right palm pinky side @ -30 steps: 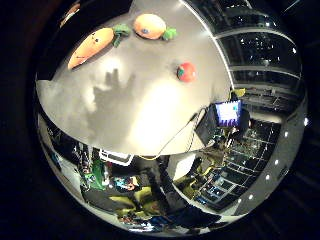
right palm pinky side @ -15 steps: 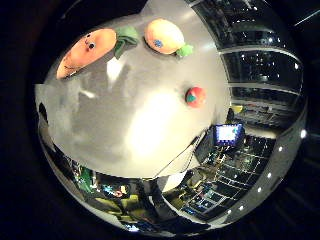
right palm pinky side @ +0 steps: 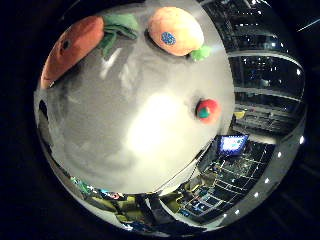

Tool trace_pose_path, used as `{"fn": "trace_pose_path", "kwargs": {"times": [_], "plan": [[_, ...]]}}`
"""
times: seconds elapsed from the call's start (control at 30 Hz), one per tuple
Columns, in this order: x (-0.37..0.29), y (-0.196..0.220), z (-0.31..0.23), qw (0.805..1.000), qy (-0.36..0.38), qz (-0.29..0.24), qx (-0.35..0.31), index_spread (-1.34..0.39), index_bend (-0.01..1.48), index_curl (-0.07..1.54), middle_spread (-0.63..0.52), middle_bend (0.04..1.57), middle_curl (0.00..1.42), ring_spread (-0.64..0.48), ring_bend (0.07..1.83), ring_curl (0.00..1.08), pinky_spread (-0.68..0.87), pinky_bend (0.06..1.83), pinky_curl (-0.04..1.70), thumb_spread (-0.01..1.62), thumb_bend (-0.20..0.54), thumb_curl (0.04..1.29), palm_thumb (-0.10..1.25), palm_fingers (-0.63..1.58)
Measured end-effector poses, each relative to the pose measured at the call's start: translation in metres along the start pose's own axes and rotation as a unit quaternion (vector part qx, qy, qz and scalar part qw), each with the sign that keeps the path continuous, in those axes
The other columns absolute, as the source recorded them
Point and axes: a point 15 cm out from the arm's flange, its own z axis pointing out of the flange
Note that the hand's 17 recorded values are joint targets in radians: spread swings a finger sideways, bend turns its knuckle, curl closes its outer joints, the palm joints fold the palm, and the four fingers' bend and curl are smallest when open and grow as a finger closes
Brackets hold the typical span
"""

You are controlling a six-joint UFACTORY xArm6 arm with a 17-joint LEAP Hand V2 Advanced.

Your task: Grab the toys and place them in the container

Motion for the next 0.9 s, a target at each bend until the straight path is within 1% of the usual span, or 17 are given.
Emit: {"fn": "trace_pose_path", "kwargs": {"times": [0.2, 0.27, 0.3, 0.33, 0.4, 0.43, 0.5, 0.53, 0.57, 0.63, 0.67, 0.9], "plan": [[0.011, -0.014, 0.014, 1.000, 0.002, -0.005, -0.005, -0.55, 0.25, 0.34, 0.01, 0.17, 0.27, 0.13, 0.18, 0.24, 0.37, 0.28, 0.30, 0.86, -0.018, 0.52, 1.00, 0.21], [0.013, -0.012, 0.020, 1.000, 0.001, -0.005, -0.010, -0.55, 0.27, 0.35, 0.01, 0.17, 0.27, 0.13, 0.18, 0.23, 0.37, 0.28, 0.30, 0.86, -0.018, 0.53, 1.01, 0.21], [0.015, -0.010, 0.021, 1.000, 0.002, -0.005, -0.011, -0.56, 0.30, 0.36, 0.01, 0.16, 0.27, 0.13, 0.17, 0.23, 0.37, 0.27, 0.30, 0.86, -0.018, 0.53, 1.01, 0.21], [0.015, -0.010, 0.021, 1.000, 0.002, -0.005, -0.011, -0.57, 0.34, 0.38, 0.01, 0.16, 0.26, 0.14, 0.15, 0.22, 0.37, 0.26, 0.30, 0.86, -0.018, 0.53, 1.01, 0.22], [0.018, -0.011, 0.021, 1.000, 0.009, -0.010, -0.010, -0.59, 0.58, 0.45, -0.01, 0.16, 0.25, 0.13, 0.12, 0.19, 0.36, 0.21, 0.28, 0.85, -0.021, 0.53, 1.02, 0.29], [0.020, -0.013, 0.021, 1.000, 0.013, -0.010, -0.006, -0.59, 0.62, 0.45, -0.02, 0.16, 0.25, 0.13, 0.12, 0.18, 0.36, 0.20, 0.28, 0.85, -0.022, 0.52, 1.02, 0.29], [0.024, -0.016, 0.019, 1.000, 0.019, -0.009, 0.002, -0.57, 0.96, 0.57, -0.09, 0.23, 0.27, 0.09, 0.10, 0.13, 0.35, 0.14, 0.24, 0.84, -0.021, 0.51, 1.04, 0.38], [0.027, -0.018, 0.018, 1.000, 0.023, -0.008, 0.008, -0.56, 1.02, 0.59, -0.11, 0.26, 0.28, 0.08, 0.10, 0.12, 0.35, 0.14, 0.23, 0.84, -0.022, 0.51, 1.04, 0.39], [0.030, -0.020, 0.016, 1.000, 0.026, -0.006, 0.013, -0.55, 1.06, 0.61, -0.14, 0.31, 0.30, 0.07, 0.11, 0.11, 0.34, 0.14, 0.23, 0.83, -0.022, 0.50, 1.04, 0.41], [0.039, -0.019, 0.010, 0.999, 0.034, -0.001, 0.022, -0.53, 1.09, 0.62, -0.15, 0.32, 0.30, 0.06, 0.12, 0.10, 0.34, 0.15, 0.22, 0.83, -0.022, 0.50, 1.04, 0.41], [0.042, -0.018, 0.007, 0.999, 0.037, -0.001, 0.023, -0.51, 1.14, 0.63, -0.20, 0.39, 0.33, 0.04, 0.12, 0.09, 0.33, 0.15, 0.21, 0.83, -0.024, 0.48, 1.04, 0.42], [0.072, -0.006, -0.039, 0.997, 0.071, 0.009, 0.038, -0.46, 1.24, 0.63, -0.27, 0.47, 0.36, 0.00, 0.15, 0.07, 0.33, 0.17, 0.19, 0.85, -0.018, 0.45, 1.06, 0.42]]}}
